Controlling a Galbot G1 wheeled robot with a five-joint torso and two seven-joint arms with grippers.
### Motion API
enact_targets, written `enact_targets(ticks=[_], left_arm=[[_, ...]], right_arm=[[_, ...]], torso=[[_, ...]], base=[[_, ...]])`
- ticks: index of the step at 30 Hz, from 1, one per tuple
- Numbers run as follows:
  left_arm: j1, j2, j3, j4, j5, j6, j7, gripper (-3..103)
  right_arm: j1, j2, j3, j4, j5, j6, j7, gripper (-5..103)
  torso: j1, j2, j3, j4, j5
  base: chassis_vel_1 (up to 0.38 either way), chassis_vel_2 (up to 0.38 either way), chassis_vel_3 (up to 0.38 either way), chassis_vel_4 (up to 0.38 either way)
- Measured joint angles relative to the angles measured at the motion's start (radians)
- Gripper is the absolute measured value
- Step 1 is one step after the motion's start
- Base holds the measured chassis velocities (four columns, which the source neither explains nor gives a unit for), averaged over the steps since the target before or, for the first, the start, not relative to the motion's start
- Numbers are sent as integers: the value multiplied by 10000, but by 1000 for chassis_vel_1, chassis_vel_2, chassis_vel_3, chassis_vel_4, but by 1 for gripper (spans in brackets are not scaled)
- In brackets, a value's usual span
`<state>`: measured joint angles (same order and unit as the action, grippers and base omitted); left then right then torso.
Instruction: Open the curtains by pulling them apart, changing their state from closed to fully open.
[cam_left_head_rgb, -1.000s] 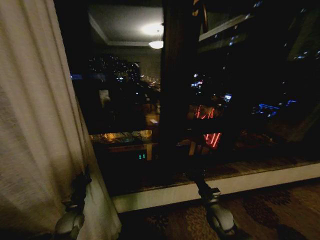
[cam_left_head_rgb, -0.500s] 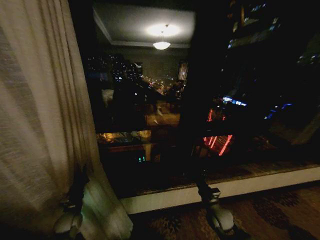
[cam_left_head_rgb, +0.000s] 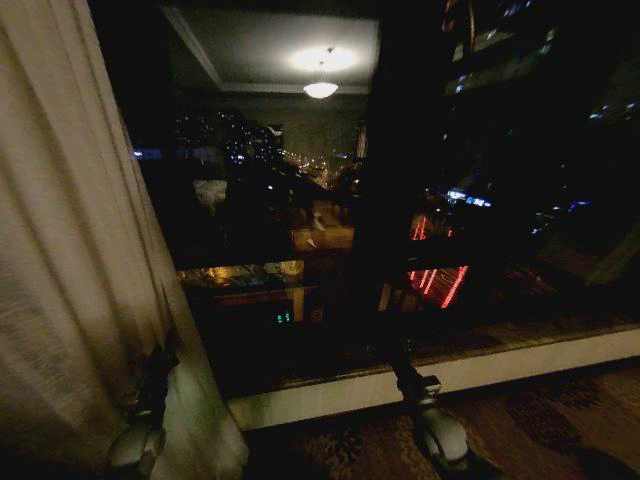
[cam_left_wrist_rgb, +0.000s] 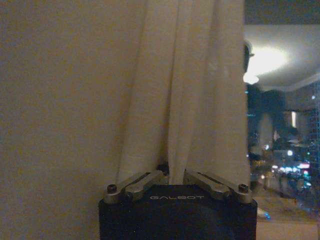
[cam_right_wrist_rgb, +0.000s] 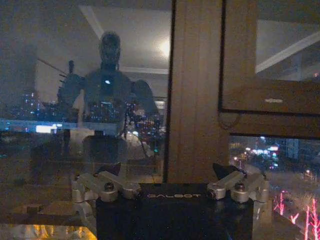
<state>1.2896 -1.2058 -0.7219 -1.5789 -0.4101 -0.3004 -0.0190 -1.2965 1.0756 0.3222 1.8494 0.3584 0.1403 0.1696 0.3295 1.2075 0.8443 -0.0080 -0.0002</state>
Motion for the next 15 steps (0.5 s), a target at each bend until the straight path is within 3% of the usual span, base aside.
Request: enact_targets(ticks=[15], left_arm=[[143, -5, -168, -65, 11, -60, -4, 0]], right_arm=[[0, 3, -2, 0, 0, 0, -1, 100]], torso=[[0, 1, -1, 2, -4]], base=[[141, 141, -134, -142]])
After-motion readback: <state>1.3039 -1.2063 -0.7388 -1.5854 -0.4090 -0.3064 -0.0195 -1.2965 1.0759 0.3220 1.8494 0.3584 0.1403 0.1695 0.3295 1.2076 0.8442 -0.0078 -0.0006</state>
